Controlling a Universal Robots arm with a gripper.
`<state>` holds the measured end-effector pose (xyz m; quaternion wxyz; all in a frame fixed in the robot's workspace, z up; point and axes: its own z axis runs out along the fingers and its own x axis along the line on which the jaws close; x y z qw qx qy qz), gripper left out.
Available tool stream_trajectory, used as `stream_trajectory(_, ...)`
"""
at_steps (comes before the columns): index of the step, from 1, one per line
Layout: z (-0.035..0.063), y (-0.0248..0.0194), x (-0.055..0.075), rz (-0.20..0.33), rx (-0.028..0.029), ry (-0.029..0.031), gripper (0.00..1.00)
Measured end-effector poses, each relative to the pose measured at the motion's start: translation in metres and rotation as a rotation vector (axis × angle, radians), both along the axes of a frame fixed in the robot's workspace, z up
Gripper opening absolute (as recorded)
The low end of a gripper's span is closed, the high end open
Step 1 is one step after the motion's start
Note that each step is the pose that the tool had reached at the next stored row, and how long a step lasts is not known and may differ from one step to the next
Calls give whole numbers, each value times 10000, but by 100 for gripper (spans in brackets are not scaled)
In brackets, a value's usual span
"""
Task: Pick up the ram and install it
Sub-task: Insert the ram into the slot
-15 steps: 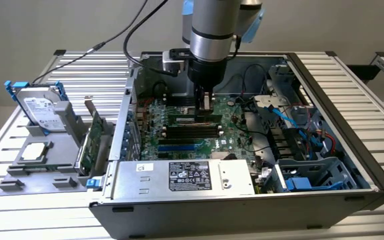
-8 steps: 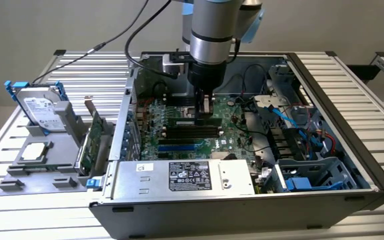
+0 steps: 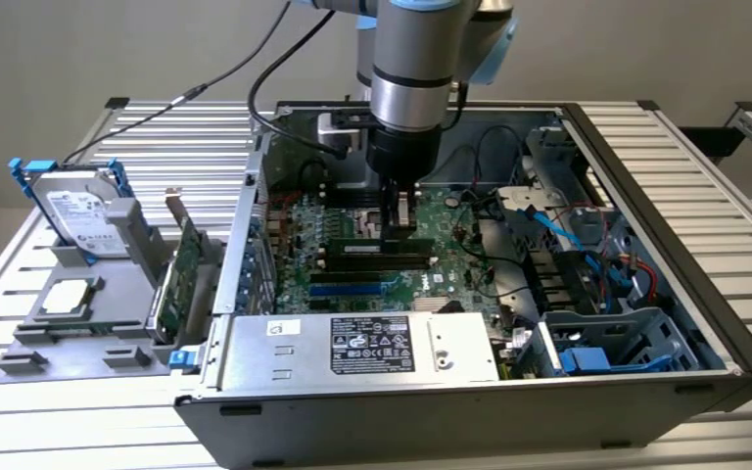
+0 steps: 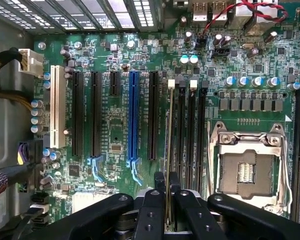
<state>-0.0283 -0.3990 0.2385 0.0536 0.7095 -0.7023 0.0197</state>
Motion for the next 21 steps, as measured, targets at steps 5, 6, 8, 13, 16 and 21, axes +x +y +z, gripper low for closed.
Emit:
stream_trajectory(5, -14, 5, -2, 9, -13, -1, 14)
stream_trajectory(6, -21, 5, -3, 12, -13, 0, 14)
stream_trajectory(8, -34, 5, -5, 31, 0, -1, 14)
stream_trajectory(13, -62, 8, -9, 60, 133, 2, 14)
stream_trajectory(16, -67, 10, -9, 65, 218, 20, 14)
stream_trajectory(21, -97, 9, -8, 107, 219, 38, 14)
